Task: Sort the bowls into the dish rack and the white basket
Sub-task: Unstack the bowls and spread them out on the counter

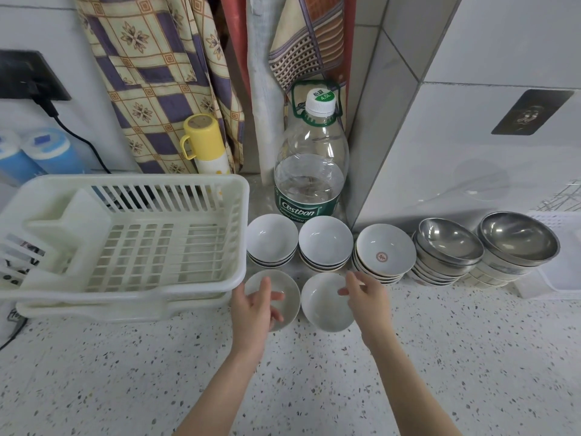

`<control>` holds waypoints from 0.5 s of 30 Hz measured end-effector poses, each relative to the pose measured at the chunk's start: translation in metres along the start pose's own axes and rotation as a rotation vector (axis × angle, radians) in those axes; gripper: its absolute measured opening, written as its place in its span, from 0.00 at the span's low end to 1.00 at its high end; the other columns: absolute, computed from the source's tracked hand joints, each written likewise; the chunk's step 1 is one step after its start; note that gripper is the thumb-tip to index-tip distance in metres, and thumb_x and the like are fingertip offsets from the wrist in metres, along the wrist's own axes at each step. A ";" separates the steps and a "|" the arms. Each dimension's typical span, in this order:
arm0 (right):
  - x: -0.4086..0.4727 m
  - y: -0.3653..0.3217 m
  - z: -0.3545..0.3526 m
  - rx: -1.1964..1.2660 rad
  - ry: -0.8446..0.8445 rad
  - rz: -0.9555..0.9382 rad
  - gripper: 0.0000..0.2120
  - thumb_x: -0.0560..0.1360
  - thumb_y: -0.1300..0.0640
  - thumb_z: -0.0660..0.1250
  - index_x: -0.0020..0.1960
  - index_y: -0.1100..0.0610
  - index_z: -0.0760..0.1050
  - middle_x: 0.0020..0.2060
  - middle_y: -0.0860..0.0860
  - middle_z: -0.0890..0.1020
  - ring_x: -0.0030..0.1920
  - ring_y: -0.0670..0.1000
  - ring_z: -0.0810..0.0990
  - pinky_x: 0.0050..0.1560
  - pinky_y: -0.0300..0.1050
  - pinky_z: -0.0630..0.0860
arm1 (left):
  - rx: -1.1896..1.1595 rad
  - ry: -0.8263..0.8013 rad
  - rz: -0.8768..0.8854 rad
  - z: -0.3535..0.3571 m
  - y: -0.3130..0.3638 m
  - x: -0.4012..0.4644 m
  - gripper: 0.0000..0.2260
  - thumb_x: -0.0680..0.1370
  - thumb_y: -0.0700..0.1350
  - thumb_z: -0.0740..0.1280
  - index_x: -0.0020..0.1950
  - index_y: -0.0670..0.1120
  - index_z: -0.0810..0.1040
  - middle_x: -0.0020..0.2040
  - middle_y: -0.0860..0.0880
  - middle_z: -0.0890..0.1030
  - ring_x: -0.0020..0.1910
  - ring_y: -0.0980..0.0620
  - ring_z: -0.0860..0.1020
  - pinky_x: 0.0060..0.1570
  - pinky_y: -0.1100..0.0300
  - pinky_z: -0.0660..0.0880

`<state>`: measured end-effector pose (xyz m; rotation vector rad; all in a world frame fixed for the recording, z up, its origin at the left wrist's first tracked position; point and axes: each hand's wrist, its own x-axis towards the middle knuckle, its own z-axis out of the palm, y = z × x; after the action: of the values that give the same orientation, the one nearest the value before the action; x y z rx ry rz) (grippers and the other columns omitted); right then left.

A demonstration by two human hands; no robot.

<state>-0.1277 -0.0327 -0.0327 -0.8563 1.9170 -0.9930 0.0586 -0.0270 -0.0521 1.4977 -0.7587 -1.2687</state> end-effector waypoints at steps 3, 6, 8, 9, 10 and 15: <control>0.023 -0.011 0.014 -0.016 -0.077 0.107 0.11 0.78 0.49 0.62 0.47 0.56 0.75 0.30 0.45 0.84 0.36 0.49 0.74 0.42 0.48 0.71 | -0.015 0.036 -0.039 0.021 0.010 0.025 0.09 0.80 0.52 0.66 0.58 0.57 0.68 0.37 0.48 0.86 0.19 0.54 0.72 0.20 0.64 0.66; 0.036 -0.017 0.028 -0.018 -0.094 0.184 0.14 0.78 0.49 0.60 0.43 0.59 0.74 0.32 0.49 0.84 0.34 0.50 0.72 0.38 0.48 0.68 | -0.011 0.082 -0.146 0.032 0.009 0.045 0.21 0.81 0.53 0.64 0.72 0.59 0.62 0.38 0.51 0.87 0.18 0.55 0.71 0.21 0.64 0.66; 0.040 -0.019 0.036 -0.016 -0.074 0.190 0.16 0.78 0.49 0.59 0.42 0.60 0.75 0.32 0.50 0.84 0.35 0.51 0.72 0.38 0.47 0.68 | 0.006 0.095 -0.193 0.035 0.008 0.055 0.26 0.81 0.54 0.63 0.75 0.59 0.57 0.36 0.52 0.86 0.19 0.55 0.70 0.23 0.63 0.67; 0.041 -0.020 0.038 -0.026 -0.056 0.184 0.17 0.78 0.49 0.59 0.42 0.61 0.76 0.31 0.50 0.84 0.34 0.51 0.72 0.39 0.47 0.69 | 0.000 0.100 -0.211 0.035 0.007 0.059 0.23 0.81 0.54 0.64 0.73 0.59 0.59 0.35 0.53 0.86 0.19 0.55 0.69 0.24 0.62 0.67; 0.043 -0.020 0.041 -0.041 -0.036 0.175 0.17 0.78 0.50 0.59 0.40 0.60 0.76 0.30 0.49 0.83 0.33 0.50 0.73 0.39 0.46 0.70 | -0.015 0.104 -0.222 0.036 0.008 0.062 0.18 0.81 0.53 0.64 0.69 0.58 0.63 0.33 0.53 0.85 0.19 0.56 0.69 0.23 0.63 0.67; 0.044 -0.020 0.046 -0.071 0.041 0.135 0.12 0.78 0.58 0.59 0.35 0.53 0.70 0.33 0.51 0.84 0.33 0.46 0.75 0.31 0.41 0.67 | -0.045 0.129 -0.191 0.038 0.011 0.065 0.11 0.80 0.43 0.62 0.45 0.61 0.69 0.32 0.59 0.84 0.28 0.54 0.73 0.21 0.65 0.65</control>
<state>-0.1036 -0.0931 -0.0474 -0.7406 2.0269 -0.8718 0.0406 -0.1002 -0.0619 1.6280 -0.5089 -1.3061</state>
